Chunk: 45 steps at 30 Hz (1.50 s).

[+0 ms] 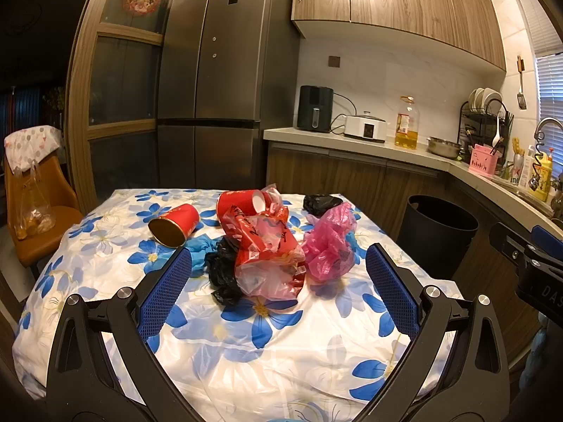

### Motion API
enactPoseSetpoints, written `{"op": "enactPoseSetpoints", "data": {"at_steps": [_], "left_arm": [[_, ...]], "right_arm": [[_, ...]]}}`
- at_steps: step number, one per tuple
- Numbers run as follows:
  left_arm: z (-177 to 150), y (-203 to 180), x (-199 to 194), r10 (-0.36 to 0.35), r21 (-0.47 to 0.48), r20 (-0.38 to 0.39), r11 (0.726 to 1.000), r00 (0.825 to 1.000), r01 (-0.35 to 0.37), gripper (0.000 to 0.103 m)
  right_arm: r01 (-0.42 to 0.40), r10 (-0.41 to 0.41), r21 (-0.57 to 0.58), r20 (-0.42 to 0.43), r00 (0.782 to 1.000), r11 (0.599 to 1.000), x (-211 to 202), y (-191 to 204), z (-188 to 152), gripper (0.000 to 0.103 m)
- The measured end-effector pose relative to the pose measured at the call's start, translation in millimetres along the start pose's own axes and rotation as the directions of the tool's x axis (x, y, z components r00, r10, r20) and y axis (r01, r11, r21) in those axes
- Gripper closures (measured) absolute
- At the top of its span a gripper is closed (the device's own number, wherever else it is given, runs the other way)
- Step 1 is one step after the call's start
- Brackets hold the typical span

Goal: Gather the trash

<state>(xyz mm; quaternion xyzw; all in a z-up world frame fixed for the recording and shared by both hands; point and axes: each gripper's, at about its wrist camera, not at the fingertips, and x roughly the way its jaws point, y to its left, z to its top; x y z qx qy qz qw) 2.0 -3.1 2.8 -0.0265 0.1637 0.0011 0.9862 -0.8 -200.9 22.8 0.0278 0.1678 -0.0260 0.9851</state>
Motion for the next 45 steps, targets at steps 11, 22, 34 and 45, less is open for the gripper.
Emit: {"op": "enactPoseSetpoints", "data": {"at_steps": [11, 22, 34, 45], "left_arm": [[0, 1, 0, 0.000, -0.003, -0.001, 1.000, 1.000, 0.000, 0.006], [0, -1, 0, -0.001, -0.004, -0.002, 1.000, 1.000, 0.001, 0.006], [0, -5, 0, 0.000, -0.007, 0.003, 1.000, 1.000, 0.000, 0.006], [-6, -3, 14, 0.009, -0.023, 0.015, 1.000, 1.000, -0.009, 0.006]], "right_arm": [[0.000, 0.000, 0.001, 0.000, 1.000, 1.000, 1, -1, -1, 0.005], [0.002, -0.002, 0.004, -0.003, 1.000, 1.000, 2, -3, -2, 0.005], [0.003, -0.003, 0.016, -0.007, 1.000, 1.000, 10, -6, -7, 0.005], [-0.013, 0.013, 0.031, -0.013, 1.000, 0.999, 23, -11, -11, 0.005]]}}
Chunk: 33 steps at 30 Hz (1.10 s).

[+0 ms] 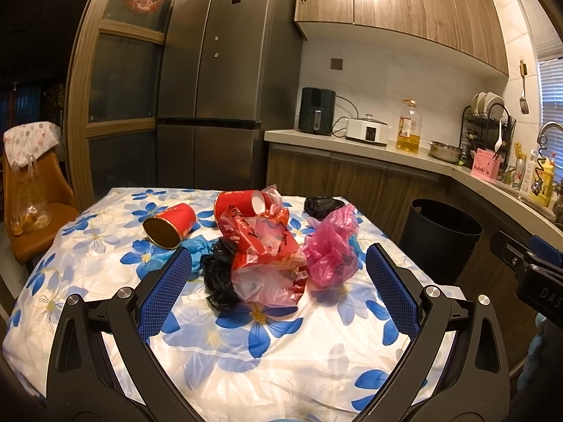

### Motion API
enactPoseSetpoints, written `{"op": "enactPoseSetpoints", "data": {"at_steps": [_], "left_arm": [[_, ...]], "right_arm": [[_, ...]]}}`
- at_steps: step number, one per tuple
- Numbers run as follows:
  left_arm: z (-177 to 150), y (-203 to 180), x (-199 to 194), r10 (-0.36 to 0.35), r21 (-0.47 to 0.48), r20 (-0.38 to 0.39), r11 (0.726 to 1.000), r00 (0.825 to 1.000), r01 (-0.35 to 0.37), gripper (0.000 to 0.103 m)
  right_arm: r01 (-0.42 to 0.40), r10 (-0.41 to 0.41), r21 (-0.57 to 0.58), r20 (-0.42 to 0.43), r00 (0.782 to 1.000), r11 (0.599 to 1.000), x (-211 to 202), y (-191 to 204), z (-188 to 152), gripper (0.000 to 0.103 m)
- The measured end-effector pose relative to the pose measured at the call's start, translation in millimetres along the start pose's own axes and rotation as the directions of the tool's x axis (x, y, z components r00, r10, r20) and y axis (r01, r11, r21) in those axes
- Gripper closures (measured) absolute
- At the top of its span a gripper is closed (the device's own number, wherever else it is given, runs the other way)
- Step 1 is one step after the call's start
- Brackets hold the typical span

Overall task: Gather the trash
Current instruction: 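Grasp the red snack bag with the left tool while the right tool grasps the pink bag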

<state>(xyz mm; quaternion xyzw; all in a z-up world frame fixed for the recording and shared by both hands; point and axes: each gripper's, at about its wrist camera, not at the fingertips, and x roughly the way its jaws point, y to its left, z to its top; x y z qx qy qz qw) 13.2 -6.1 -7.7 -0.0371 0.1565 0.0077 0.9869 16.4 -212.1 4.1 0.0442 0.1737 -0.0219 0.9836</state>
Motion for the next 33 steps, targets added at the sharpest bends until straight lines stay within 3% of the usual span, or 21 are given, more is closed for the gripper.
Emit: {"op": "enactPoseSetpoints", "data": {"at_steps": [11, 15, 20, 24, 26, 33], "left_arm": [[-9, 23, 45, 0.036, -0.045, -0.013, 0.998, 0.999, -0.036, 0.014], [2, 27, 71, 0.049, -0.055, -0.012, 0.997, 0.999, -0.049, 0.020], [4, 31, 107, 0.051, -0.061, -0.077, 0.997, 0.996, -0.056, 0.048], [1, 36, 129, 0.041, -0.074, -0.131, 0.996, 0.991, -0.051, 0.069], [0, 40, 130, 0.033, -0.087, -0.136, 0.995, 0.990, -0.046, 0.088], [3, 50, 109, 0.015, -0.146, -0.074, 0.989, 0.997, -0.026, 0.098]], "right_arm": [[-0.089, 0.089, -0.019, -0.009, 0.996, 0.996, 32, 10, -12, 0.006], [-0.132, 0.132, -0.011, -0.021, 0.991, 0.991, 47, 13, -13, 0.011], [-0.164, 0.164, -0.013, -0.030, 0.986, 0.986, 68, 22, -14, 0.014], [-0.182, 0.181, -0.010, -0.057, 0.982, 0.983, 85, 31, -16, 0.024], [-0.193, 0.192, -0.009, -0.070, 0.979, 0.981, 92, 35, -16, 0.028], [-0.260, 0.258, -0.012, -0.104, 0.961, 0.965, 112, 55, -20, 0.044]]}}
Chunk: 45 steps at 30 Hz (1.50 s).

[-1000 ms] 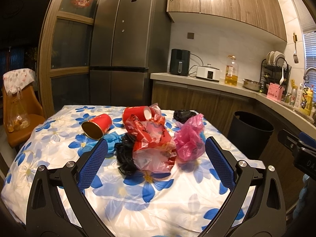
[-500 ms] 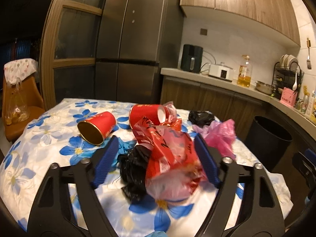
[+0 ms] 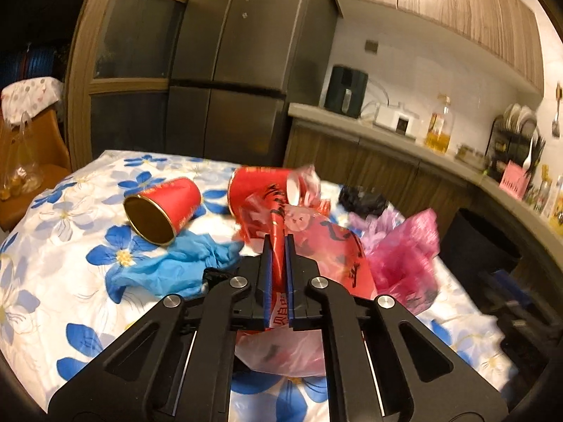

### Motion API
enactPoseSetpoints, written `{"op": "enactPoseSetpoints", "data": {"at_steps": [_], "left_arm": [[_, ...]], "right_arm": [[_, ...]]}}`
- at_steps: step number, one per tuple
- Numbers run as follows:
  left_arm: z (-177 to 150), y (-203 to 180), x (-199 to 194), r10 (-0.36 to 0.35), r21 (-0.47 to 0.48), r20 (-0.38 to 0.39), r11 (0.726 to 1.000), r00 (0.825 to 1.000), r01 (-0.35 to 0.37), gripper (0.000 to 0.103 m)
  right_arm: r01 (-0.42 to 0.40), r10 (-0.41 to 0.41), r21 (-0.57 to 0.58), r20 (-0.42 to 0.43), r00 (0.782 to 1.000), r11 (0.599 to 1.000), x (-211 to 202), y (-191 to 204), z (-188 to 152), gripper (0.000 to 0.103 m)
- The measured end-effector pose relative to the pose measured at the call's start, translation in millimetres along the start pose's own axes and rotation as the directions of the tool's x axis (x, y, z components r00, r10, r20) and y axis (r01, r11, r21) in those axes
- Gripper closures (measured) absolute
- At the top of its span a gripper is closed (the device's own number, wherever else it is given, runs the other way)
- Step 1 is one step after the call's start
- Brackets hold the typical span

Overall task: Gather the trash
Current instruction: 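Grasp the red snack bag with the left tool while the right tool grasps the pink bag, then carry the red snack bag and pink bag over the black bin with both tools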

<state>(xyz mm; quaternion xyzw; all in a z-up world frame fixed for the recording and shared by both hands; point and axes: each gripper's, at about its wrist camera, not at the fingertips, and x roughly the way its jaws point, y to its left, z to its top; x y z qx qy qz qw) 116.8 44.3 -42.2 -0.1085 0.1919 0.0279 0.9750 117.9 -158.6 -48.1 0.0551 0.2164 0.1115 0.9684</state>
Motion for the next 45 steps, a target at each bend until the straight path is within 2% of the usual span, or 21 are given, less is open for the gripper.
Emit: {"op": "enactPoseSetpoints", "data": {"at_steps": [5, 11, 12, 13, 16, 18, 29, 35, 38, 45], "left_arm": [[7, 7, -31, -0.022, -0.041, 0.072, 0.999, 0.997, 0.025, 0.098], [9, 24, -46, 0.001, -0.076, 0.095, 0.997, 0.996, 0.006, 0.098], [9, 26, -47, 0.009, -0.078, 0.096, 0.997, 0.995, -0.001, 0.098], [9, 28, -49, 0.012, -0.080, 0.096, 0.997, 0.995, -0.005, 0.098], [10, 33, -57, 0.026, -0.096, 0.101, 0.995, 0.995, -0.017, 0.098], [14, 38, -62, 0.030, -0.114, 0.110, 0.993, 0.993, -0.017, 0.098], [38, 42, -96, 0.069, -0.136, 0.210, 0.990, 0.975, -0.041, 0.098], [56, 25, -103, 0.070, -0.120, 0.257, 0.992, 0.964, -0.040, 0.098], [63, 8, -99, 0.044, -0.109, 0.262, 0.994, 0.964, -0.016, 0.098], [59, -56, -76, -0.046, -0.016, 0.250, 0.999, 0.967, 0.052, 0.099]], "right_arm": [[-0.053, 0.053, 0.001, -0.013, 0.998, 0.999, 15, 9, -1, 0.051], [-0.078, 0.077, -0.022, -0.052, 0.996, 0.997, 39, 23, -5, 0.064], [-0.082, 0.080, -0.024, -0.063, 0.995, 0.996, 44, 24, -7, 0.068], [-0.084, 0.083, -0.026, -0.068, 0.994, 0.996, 45, 25, -8, 0.077], [-0.092, 0.088, -0.053, -0.083, 0.993, 0.994, 49, 28, -12, 0.095], [-0.105, 0.100, -0.062, -0.083, 0.992, 0.993, 47, 29, -13, 0.098], [-0.104, 0.106, -0.058, 0.015, 0.994, 0.993, 8, 15, 3, 0.100], [-0.100, 0.102, -0.030, 0.057, 0.993, 0.995, -11, -6, 11, 0.100], [-0.087, 0.087, -0.013, 0.077, 0.993, 0.996, -20, -22, 16, 0.100], [-0.035, 0.032, 0.017, 0.116, 0.993, 0.999, -36, -61, 26, 0.100]]}}
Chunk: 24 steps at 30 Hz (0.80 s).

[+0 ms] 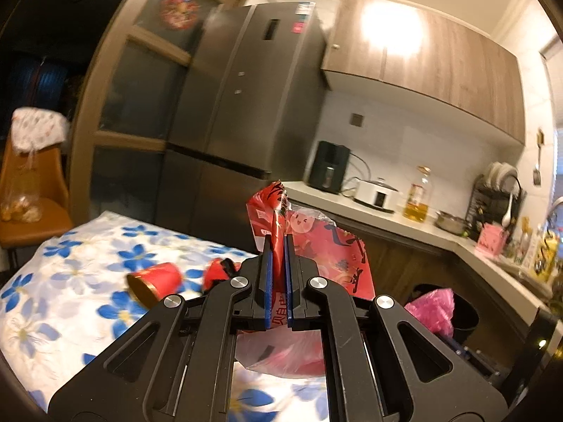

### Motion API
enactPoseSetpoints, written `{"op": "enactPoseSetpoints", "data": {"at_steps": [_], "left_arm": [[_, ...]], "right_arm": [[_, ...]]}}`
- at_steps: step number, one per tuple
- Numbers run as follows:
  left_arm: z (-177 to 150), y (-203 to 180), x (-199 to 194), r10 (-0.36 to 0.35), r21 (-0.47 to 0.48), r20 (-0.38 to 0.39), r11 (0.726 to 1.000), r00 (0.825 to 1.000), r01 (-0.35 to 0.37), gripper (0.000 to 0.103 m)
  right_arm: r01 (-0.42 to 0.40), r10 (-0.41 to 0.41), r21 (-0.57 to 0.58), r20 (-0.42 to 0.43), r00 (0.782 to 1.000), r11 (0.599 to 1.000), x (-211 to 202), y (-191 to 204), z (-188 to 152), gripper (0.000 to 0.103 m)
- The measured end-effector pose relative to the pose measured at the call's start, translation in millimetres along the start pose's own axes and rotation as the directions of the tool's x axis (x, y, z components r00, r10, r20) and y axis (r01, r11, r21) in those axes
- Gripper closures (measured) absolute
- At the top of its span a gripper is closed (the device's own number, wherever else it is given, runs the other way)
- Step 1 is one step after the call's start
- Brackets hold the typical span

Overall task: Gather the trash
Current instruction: 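Carry the red snack bag and pink bag over the black bin with both tools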

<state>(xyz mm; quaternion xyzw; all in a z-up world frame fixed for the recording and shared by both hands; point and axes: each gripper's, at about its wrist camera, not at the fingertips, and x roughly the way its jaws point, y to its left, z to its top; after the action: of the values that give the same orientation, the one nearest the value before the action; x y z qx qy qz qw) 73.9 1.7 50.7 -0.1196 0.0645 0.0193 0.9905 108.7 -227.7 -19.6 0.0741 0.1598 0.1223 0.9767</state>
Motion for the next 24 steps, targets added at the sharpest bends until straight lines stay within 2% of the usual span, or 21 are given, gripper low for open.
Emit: {"op": "enactPoseSetpoints", "data": {"at_steps": [8, 17, 24], "left_arm": [[-22, -77, 32, -0.145, 0.072, -0.054, 0.986, 0.988, 0.148, 0.099], [-39, -144, 77, -0.284, 0.095, -0.109, 0.951, 0.953, 0.294, 0.099], [-48, -195, 113, -0.368, 0.102, -0.114, 0.920, 0.923, 0.379, 0.098]], "right_arm": [[0.105, -0.106, 0.019, 0.046, 0.993, 0.994, -12, -47, 18, 0.100], [0.237, -0.240, 0.046, 0.098, 0.966, 0.970, -15, -97, 37, 0.100], [0.320, -0.328, 0.081, 0.128, 0.936, 0.944, -10, -135, 51, 0.100]]}}
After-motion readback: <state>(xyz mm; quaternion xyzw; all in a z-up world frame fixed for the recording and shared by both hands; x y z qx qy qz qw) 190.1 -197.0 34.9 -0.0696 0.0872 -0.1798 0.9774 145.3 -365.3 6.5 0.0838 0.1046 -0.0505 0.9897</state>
